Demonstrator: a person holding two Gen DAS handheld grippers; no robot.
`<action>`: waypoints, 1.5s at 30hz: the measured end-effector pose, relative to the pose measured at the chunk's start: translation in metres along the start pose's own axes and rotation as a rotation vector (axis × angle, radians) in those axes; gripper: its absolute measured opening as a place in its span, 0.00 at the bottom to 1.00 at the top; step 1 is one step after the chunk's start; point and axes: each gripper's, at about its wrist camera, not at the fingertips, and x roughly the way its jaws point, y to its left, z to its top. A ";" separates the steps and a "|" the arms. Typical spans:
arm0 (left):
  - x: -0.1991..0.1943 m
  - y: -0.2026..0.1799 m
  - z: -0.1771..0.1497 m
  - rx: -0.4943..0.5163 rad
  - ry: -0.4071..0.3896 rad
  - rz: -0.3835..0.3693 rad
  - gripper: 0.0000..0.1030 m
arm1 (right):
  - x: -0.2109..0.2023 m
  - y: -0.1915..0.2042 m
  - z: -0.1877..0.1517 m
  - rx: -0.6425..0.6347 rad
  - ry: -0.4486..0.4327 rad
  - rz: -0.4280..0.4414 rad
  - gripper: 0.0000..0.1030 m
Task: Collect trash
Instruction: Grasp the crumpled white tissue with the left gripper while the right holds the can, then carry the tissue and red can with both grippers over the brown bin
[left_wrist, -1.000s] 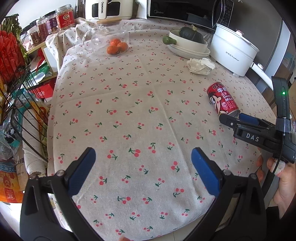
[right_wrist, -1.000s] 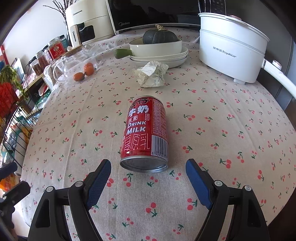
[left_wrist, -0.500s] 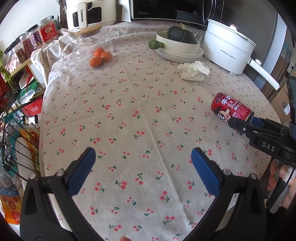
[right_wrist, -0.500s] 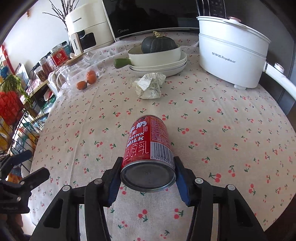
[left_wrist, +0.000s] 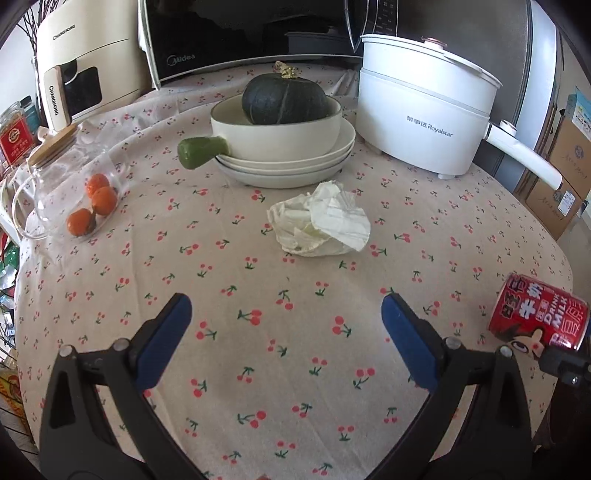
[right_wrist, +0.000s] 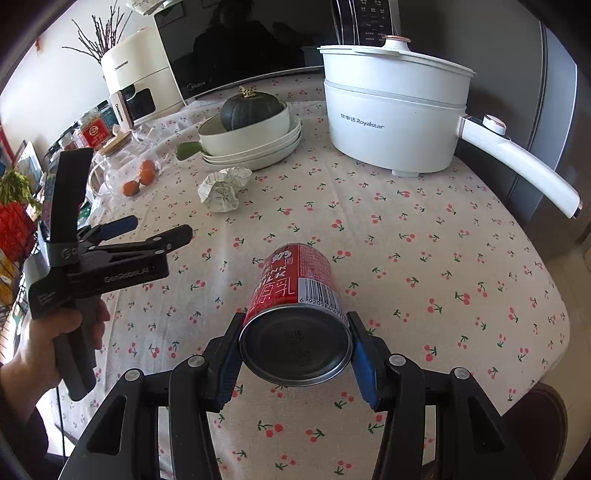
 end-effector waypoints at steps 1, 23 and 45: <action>0.007 -0.002 0.004 0.002 -0.003 -0.002 0.99 | 0.000 -0.001 0.001 -0.003 0.003 0.002 0.52; 0.017 0.014 0.012 -0.138 0.001 -0.059 0.52 | -0.020 -0.011 -0.006 -0.041 -0.004 -0.009 0.52; -0.106 -0.036 -0.075 -0.049 0.040 -0.143 0.52 | -0.107 -0.042 -0.063 -0.033 -0.077 -0.030 0.52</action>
